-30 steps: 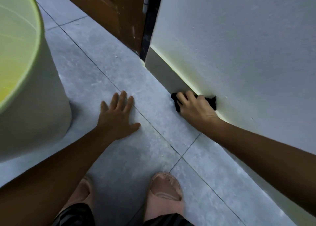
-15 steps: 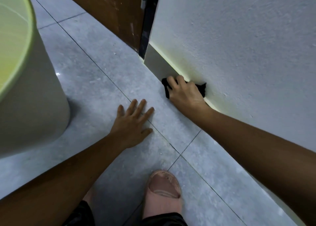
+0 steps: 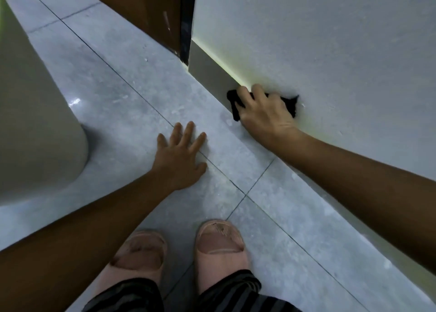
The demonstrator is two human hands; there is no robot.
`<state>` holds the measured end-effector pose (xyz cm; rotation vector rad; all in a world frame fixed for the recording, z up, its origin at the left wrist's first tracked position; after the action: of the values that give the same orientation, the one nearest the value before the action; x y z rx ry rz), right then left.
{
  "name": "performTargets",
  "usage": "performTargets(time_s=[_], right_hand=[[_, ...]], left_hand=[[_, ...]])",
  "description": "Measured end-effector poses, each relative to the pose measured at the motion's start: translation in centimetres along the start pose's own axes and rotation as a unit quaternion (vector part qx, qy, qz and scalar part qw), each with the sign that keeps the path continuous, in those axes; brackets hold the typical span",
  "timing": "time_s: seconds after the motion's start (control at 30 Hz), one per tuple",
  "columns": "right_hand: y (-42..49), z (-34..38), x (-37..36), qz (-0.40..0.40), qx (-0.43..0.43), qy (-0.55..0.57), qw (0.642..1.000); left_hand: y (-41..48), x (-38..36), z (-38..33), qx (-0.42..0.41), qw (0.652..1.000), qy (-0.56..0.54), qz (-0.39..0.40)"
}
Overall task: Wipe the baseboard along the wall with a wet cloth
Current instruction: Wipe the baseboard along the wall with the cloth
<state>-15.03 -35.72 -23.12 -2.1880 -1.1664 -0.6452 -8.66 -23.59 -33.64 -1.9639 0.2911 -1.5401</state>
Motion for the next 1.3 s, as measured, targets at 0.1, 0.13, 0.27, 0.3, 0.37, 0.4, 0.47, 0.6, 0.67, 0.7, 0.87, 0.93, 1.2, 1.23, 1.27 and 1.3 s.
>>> performTargets(time_s=[0.1,0.13,0.27,0.3,0.37,0.4,0.47,0.6,0.67,0.7,0.87,0.93,1.2,1.23,1.27,1.3], right_hand=[[1.8,1.3,0.0,0.018,0.004,0.022,1.0],[1.5,1.6,-0.6,0.015,0.002,0.017,1.0],[-3.7,2.1,-4.1,0.003,-0.005,0.023,1.0],[-5.6,2.0,-5.1,0.004,-0.011,0.032,0.999],[-9.0,1.6,-7.0,0.022,-0.022,0.043,0.999],[-10.4,1.4,-7.6,0.034,-0.023,0.04,0.998],[-12.1,0.8,-7.9,0.044,-0.019,0.016,0.999],[-9.7,-0.6,-5.3,0.032,-0.044,0.033,0.998],[-7.6,-0.4,-4.4,0.043,-0.051,0.071,0.995],[-6.8,0.0,-4.2,0.054,-0.051,0.075,0.994],[-7.5,1.3,-6.1,0.091,-0.037,0.031,0.995],[-9.3,1.2,-7.6,0.086,-0.035,0.022,0.995],[-12.0,-1.5,-6.2,0.046,-0.071,0.088,0.993],[-10.8,-1.6,-5.7,0.039,-0.074,0.095,0.992],[-9.5,-1.3,-5.3,0.034,-0.069,0.099,0.992],[-8.5,-1.0,-4.8,0.032,-0.063,0.1,0.992]], left_hand=[[0.1,-0.2,-0.2,0.013,1.0,-0.008,0.01],[0.2,-0.2,-0.2,0.017,1.0,-0.011,0.01],[0.2,-0.3,-0.2,0.023,1.0,-0.002,0.004],[0.1,-0.2,-0.3,0.022,1.0,0.0,0.0],[0.0,-0.1,-0.5,0.02,1.0,0.011,-0.007],[-0.2,0.0,-0.8,0.015,1.0,0.02,-0.008],[-0.3,0.3,-1.6,0.002,0.999,0.035,-0.02],[-0.5,0.3,-5.0,-0.073,0.997,0.03,-0.027],[-0.7,-0.8,-7.6,-0.102,0.993,0.051,0.006],[-0.7,-1.3,-8.3,-0.101,0.993,0.055,0.024],[-0.3,-1.6,-8.3,-0.09,0.992,0.055,0.065],[0.0,-1.8,-8.4,-0.095,0.992,0.046,0.069],[-0.6,-1.4,-7.8,-0.094,0.992,0.07,0.041],[-0.5,-1.4,-8.0,-0.096,0.992,0.068,0.042],[-0.4,-1.5,-8.1,-0.094,0.993,0.064,0.038],[-0.5,-1.4,-8.3,-0.093,0.993,0.061,0.032]])
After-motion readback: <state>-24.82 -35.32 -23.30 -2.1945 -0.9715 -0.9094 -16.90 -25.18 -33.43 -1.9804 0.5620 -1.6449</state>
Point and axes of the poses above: each hand's wrist, its own y-axis towards the middle knuckle, its own x-axis out of the back of the hand, z = x × y, the point moved 7 cm from there along y, towards the middle knuckle, and after that the axes turned 15 degrees about z, right-handed, at the moved point
